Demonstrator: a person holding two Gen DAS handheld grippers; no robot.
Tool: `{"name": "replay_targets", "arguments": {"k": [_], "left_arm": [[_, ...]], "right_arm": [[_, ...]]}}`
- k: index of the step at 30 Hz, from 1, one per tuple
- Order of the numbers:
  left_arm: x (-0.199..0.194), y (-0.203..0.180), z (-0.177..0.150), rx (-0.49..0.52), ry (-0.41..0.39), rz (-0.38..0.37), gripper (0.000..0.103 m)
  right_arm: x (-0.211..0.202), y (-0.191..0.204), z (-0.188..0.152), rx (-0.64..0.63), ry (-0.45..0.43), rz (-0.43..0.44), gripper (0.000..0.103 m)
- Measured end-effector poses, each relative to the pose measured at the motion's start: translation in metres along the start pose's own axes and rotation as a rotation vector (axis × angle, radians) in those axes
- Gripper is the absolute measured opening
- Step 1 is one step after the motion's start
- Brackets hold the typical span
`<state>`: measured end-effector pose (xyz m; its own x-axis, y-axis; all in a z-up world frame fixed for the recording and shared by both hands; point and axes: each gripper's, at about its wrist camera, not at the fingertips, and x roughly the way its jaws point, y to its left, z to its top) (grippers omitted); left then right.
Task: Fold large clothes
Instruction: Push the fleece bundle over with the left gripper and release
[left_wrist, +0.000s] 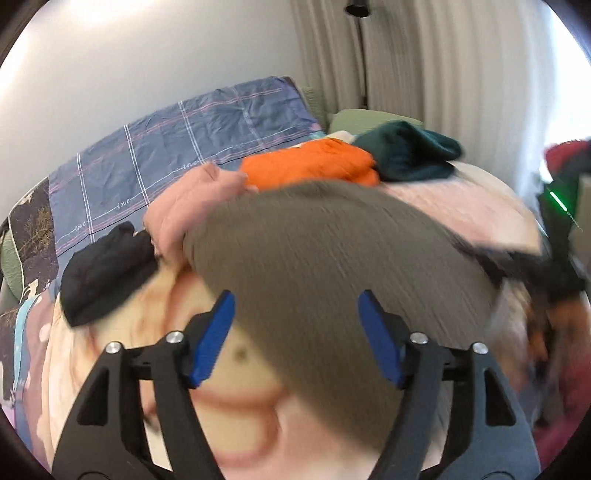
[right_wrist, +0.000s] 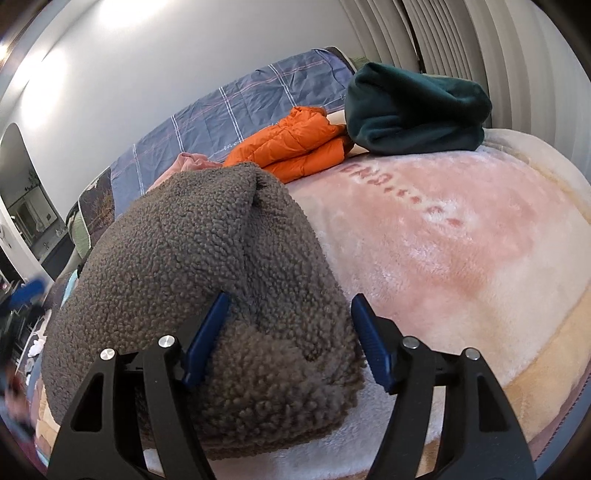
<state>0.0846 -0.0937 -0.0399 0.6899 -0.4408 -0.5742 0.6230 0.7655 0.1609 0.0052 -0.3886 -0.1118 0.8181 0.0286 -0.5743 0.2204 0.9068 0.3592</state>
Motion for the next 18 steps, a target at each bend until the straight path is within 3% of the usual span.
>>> {"name": "replay_targets", "arguments": {"k": [4, 8, 11, 13, 15, 18], "left_arm": [[-0.046, -0.031, -0.040, 0.037, -0.022, -0.107, 0.081], [-0.027, -0.076, -0.056, 0.199, 0.006, 0.029, 0.082], [0.003, -0.089, -0.051, 0.174, 0.011, 0.084, 0.085], [0.025, -0.096, -0.047, 0.211, -0.017, 0.218, 0.087], [0.034, -0.097, -0.048, 0.223, -0.019, 0.264, 0.087], [0.033, -0.081, -0.056, 0.199, 0.018, 0.259, 0.087]], "right_arm": [[0.000, 0.001, 0.001, -0.002, 0.000, -0.013, 0.068], [-0.002, 0.003, 0.000, -0.002, -0.007, -0.032, 0.068], [-0.003, 0.005, -0.001, -0.004, -0.014, -0.044, 0.068], [-0.003, 0.005, -0.001, 0.000, -0.015, -0.045, 0.068], [-0.003, 0.007, -0.001, -0.017, -0.025, -0.060, 0.069], [-0.002, 0.009, -0.003, -0.044, -0.029, -0.080, 0.074]]}}
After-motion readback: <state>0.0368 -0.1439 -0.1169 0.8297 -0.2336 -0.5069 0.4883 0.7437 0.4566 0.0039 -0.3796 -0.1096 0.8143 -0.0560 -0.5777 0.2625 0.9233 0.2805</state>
